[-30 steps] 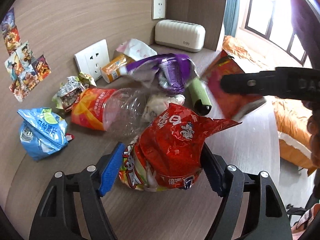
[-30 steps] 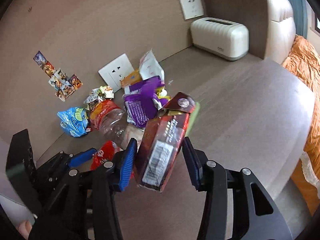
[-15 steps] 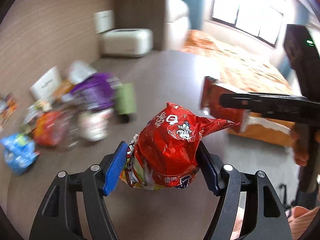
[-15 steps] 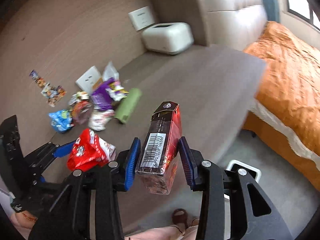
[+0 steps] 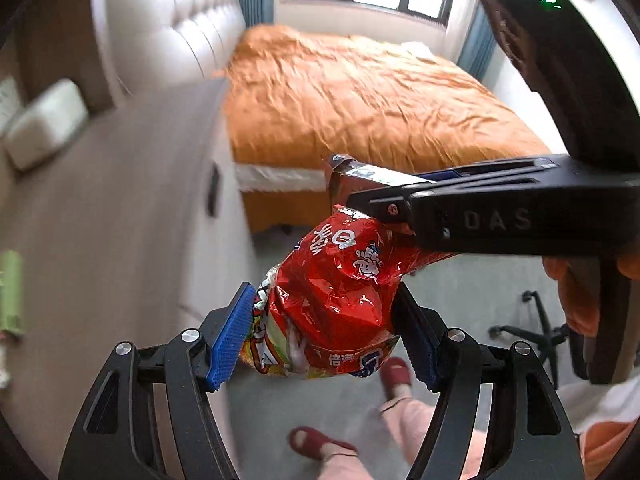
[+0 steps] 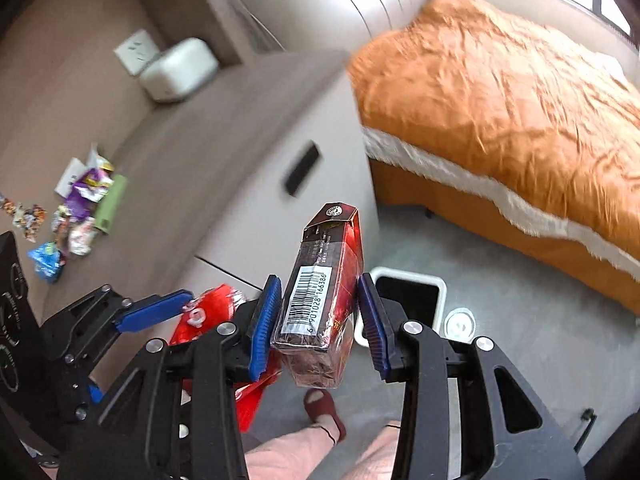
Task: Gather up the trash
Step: 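Carry both items over the white bin and open both tools to drop them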
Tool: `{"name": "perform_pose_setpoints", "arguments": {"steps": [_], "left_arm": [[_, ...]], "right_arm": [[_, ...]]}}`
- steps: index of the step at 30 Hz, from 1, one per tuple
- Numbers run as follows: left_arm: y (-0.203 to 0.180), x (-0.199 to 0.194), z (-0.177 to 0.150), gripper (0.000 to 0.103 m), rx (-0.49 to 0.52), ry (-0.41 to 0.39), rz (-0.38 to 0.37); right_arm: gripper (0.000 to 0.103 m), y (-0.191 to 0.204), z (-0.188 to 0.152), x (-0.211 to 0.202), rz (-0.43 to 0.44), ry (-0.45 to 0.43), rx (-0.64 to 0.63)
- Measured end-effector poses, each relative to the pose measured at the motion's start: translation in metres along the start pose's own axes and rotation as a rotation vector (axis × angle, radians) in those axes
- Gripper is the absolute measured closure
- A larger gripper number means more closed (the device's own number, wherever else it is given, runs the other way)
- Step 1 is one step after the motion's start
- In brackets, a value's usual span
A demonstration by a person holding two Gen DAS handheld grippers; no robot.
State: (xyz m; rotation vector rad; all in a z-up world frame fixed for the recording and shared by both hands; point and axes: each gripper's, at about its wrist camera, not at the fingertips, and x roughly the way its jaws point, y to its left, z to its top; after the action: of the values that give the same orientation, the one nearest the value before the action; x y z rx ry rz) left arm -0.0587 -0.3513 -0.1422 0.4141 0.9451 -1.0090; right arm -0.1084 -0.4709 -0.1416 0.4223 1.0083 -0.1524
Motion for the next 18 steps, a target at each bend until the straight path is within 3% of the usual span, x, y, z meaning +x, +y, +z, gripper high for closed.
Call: {"name": "perform_pose_setpoints", "arguments": {"steps": [4,10,18], "left_arm": [[-0.006,0.068,-0.008,0.035,-0.059,0.087,-0.013],[-0.010,0.191,-0.037,0.035,-0.089,0.219,0.022],[-0.002,0.340,-0.090,0.035,-0.124,0.304,0.027]], "right_arm": [[0.061,-0.046,-0.009,0.044,-0.003,0.065,0.049],[0.061,-0.114,-0.033,0.149,-0.013,0.169,0.078],[0.062,-0.184,-0.061,0.279,0.039,0.265,0.060]]}}
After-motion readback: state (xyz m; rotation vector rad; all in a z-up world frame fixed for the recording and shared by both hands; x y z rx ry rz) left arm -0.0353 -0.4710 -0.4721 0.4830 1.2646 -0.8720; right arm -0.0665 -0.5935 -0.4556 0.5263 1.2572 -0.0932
